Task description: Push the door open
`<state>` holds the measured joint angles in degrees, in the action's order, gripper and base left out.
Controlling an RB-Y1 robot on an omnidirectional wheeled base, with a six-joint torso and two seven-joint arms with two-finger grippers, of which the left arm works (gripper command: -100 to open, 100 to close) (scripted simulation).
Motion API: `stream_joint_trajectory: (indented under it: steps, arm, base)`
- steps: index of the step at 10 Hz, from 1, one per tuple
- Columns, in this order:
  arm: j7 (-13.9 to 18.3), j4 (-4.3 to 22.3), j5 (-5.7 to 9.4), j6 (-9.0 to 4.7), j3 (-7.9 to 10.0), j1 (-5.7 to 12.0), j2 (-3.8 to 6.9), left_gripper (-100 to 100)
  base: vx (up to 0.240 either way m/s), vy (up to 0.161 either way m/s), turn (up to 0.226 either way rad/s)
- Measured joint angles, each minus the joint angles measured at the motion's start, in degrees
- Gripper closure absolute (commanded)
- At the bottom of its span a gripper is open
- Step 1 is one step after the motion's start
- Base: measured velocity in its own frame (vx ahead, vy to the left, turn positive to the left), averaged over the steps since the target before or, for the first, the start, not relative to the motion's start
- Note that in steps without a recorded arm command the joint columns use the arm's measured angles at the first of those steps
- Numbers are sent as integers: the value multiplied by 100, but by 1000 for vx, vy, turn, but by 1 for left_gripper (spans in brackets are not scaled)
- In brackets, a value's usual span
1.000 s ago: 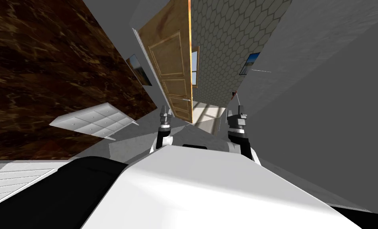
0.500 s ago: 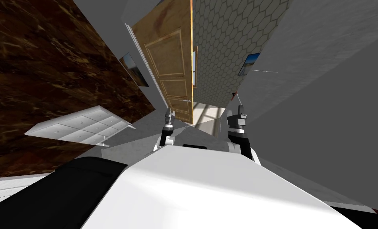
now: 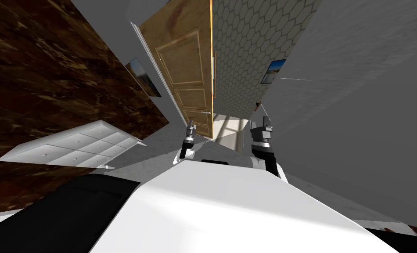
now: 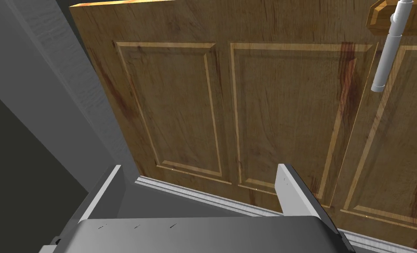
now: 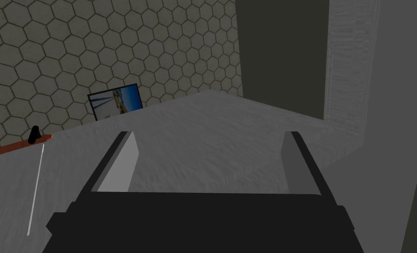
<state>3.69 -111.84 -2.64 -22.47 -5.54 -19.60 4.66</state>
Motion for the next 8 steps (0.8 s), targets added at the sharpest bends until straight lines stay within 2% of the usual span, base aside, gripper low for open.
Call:
stream_joint_trajectory:
  steps: [1, 4, 7, 8]
  arm:
    - [5, 178, -1, 21, -26, 103, -7, -100]
    - [46, 557, 19, 111, -108, 265, 36, -100]
    - [72, 1060, 33, 142, -186, 488, 53, -100]
    - [91, 1256, 44, 202, -223, 606, 68, -100]
  base:
    - [89, 101, -76]
    - [81, 97, -77]
    - [96, 125, -95]
    - [117, 159, -115]
